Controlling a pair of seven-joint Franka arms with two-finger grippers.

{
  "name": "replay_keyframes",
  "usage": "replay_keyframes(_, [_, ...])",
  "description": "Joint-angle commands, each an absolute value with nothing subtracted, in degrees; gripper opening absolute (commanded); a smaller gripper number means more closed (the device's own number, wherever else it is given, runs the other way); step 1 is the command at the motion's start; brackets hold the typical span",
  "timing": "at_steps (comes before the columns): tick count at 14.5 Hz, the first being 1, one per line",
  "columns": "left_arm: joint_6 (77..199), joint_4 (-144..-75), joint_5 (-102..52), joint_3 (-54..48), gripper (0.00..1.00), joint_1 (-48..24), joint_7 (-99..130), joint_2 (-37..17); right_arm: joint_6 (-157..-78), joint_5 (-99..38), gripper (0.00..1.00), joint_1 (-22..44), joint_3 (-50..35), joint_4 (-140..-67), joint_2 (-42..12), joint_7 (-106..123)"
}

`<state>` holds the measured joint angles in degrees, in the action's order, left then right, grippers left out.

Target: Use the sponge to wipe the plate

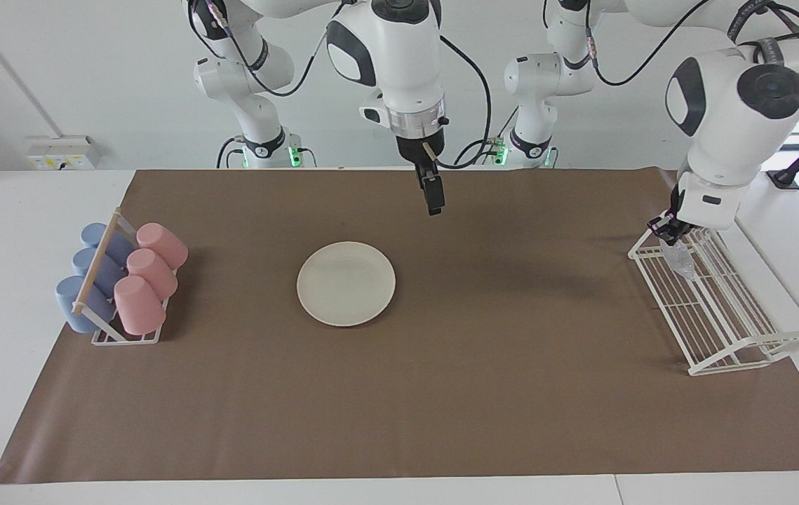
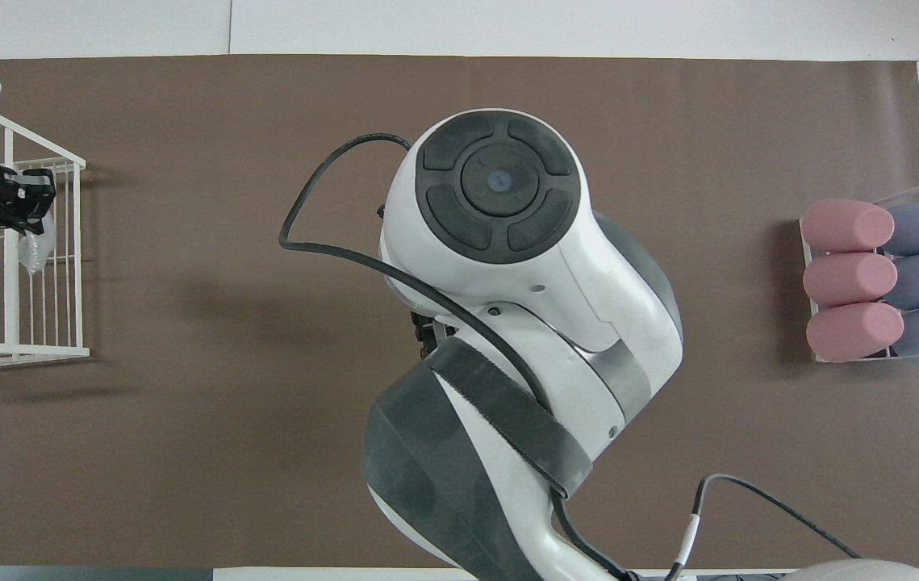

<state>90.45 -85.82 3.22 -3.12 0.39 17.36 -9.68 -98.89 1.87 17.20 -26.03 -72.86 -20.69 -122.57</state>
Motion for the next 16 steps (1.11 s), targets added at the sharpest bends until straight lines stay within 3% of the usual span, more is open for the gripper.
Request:
replay_keyframes(1, [87.9,-84.7,-11.4,-3.2,0.0,3.2,17.0,-8.3,-98.3,3.4,1.0,18.0,-25.8,-69.8,-22.5,-124.3])
replay_keyframes(6, [89.2,-93.4,-34.6,-3.3,0.0,5.8,16.1,-3.9,-98.9,5.0,0.99,18.8,-25.9,-70.0,-22.4,-124.4])
replay_keyframes(12, [94.7,-115.4,-56.3,-3.3,0.0,5.0,-2.0,5.7,-99.1,5.6,0.99,19.3,-26.0,-70.2,-22.3,-124.1])
replay_keyframes(16, [89.2,-118.6,-62.8,-3.3,0.0,4.9,-9.8,5.3,-99.7,5.7,0.99,19.4,-26.0,-70.4,-22.3,-124.1])
